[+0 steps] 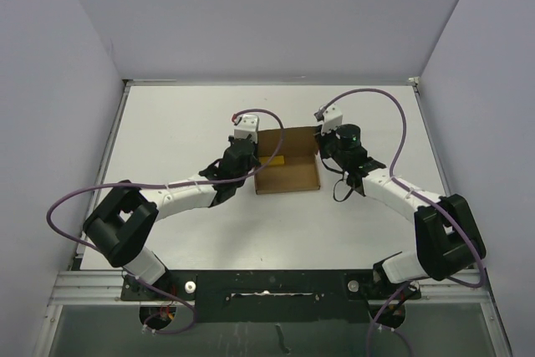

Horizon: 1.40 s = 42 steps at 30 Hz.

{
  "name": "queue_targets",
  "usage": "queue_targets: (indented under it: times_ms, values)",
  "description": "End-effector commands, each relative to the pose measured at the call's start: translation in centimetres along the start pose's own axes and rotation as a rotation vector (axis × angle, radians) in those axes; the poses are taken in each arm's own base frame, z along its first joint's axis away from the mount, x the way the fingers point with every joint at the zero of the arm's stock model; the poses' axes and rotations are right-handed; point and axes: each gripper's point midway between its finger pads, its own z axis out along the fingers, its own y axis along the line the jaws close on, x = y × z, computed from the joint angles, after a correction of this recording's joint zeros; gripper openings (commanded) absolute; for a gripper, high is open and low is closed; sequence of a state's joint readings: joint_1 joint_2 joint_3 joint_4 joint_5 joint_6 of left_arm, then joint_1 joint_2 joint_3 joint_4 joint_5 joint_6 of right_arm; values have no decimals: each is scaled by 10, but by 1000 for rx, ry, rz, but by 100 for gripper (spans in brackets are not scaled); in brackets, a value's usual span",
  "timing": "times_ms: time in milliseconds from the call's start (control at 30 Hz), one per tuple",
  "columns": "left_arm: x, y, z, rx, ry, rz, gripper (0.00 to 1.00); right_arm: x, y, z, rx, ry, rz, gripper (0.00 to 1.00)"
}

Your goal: Fold the paper box

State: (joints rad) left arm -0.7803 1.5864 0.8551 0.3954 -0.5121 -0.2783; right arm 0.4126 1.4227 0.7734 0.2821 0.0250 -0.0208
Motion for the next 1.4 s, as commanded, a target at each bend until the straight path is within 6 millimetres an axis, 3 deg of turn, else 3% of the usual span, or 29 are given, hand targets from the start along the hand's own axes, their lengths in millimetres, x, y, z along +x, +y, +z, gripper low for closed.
queue_targets:
  times_ms: [0, 400, 1367]
  values:
    - [5, -39, -5, 135, 12, -48, 0, -29, 35, -10, -140, -66, 39, 4]
    - [20, -37, -14, 131, 49, -63, 0, -20, 41, -20, -177, 0, 61, 8]
    - [14, -51, -35, 171, 57, -38, 0, -24, 61, -28, -278, 39, 208, 11]
